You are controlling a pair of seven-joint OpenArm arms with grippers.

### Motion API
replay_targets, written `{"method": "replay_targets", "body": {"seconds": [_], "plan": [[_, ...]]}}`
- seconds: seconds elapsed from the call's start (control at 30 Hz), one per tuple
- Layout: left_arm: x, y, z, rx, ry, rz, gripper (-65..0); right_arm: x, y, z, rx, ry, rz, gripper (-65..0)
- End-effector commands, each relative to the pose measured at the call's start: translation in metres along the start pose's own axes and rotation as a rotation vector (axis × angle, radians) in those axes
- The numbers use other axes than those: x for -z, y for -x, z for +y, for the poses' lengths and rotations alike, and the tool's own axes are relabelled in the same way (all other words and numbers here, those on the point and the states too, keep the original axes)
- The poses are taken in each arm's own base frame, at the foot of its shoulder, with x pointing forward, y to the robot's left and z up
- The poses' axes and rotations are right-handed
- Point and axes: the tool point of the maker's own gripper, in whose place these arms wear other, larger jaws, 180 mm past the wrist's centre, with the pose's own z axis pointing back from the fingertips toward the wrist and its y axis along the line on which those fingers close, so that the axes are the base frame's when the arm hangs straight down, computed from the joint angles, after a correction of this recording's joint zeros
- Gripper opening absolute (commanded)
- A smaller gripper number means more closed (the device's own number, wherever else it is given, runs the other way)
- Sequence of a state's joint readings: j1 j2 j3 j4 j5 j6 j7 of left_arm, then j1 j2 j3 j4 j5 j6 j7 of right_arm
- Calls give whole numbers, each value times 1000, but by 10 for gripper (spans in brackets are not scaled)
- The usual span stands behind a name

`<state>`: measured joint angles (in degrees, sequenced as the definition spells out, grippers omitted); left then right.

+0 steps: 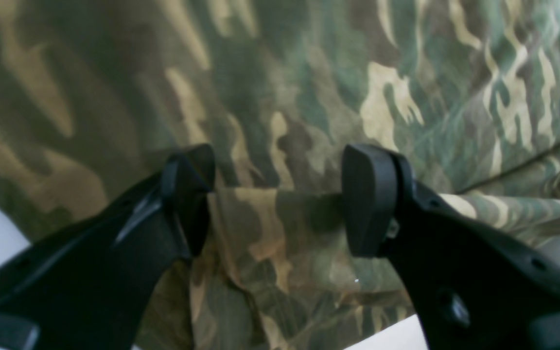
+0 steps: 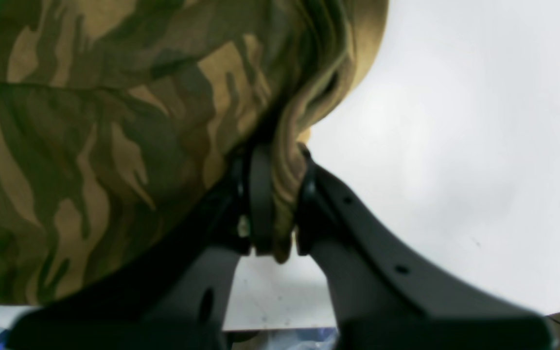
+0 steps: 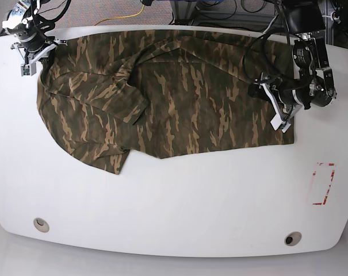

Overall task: Layout the t-shirt on the table in an organized manner, then fold the t-shirt properly
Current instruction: 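Release the left gripper and regrasp the shirt end further inward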

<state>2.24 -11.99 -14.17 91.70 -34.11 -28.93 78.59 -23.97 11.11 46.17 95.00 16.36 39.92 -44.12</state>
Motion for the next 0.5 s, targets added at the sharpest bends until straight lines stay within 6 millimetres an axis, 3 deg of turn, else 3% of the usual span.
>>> {"method": "replay_targets", "body": {"seconds": [0.0,0.47], "plan": [[-5,-2,2,8,-9,-12,-261,-5,-11,-6,-16,13,-34,-593],[-4,15,2,3,-9,22,-279,-5,-11,-6,-14,14,-35,-593]]}}
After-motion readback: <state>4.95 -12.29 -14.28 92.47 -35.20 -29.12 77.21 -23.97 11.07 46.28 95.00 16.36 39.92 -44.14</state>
